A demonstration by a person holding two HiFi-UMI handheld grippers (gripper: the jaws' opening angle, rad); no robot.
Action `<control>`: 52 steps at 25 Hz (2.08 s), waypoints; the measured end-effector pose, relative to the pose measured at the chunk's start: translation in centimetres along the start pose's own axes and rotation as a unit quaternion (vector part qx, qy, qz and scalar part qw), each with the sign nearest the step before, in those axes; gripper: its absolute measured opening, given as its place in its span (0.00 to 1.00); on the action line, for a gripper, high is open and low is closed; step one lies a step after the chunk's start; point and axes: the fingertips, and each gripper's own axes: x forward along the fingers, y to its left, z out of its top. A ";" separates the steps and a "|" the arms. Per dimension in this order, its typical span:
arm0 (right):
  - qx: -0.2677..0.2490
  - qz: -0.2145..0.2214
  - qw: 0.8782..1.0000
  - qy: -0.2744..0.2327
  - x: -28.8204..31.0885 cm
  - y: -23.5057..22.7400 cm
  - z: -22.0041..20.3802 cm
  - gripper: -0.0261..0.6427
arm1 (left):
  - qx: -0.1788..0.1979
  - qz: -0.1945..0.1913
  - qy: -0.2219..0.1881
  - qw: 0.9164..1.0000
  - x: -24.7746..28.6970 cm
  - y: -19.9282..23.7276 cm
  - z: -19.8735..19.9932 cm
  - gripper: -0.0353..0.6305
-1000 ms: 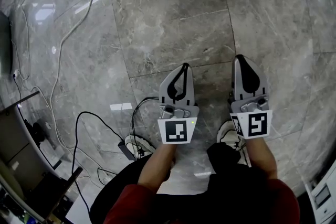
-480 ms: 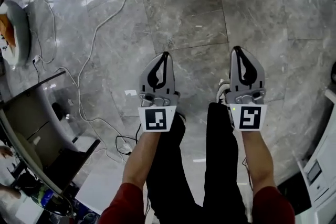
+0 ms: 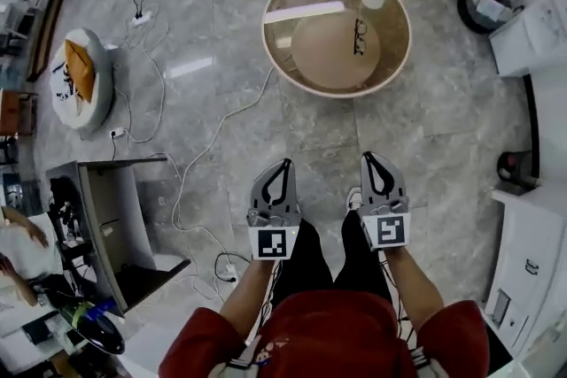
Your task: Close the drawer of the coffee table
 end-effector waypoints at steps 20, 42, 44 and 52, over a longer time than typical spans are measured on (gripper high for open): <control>0.011 -0.048 0.998 -0.040 -3.9 0.9 22.3 0.08 | 0.001 0.062 -0.114 0.992 -8.2 11.1 20.6 0.07; -0.011 -0.053 0.995 -0.081 -3.9 1.4 24.8 0.08 | 0.002 0.078 -0.103 0.992 -7.8 11.5 20.3 0.07; -0.013 -0.051 0.995 -0.079 -4.0 1.6 24.8 0.08 | 0.001 0.078 -0.090 0.993 -8.0 11.4 20.2 0.07; -0.020 -0.052 0.995 -0.080 -4.3 1.7 24.7 0.08 | 0.007 0.080 -0.093 0.992 -8.5 10.8 20.3 0.07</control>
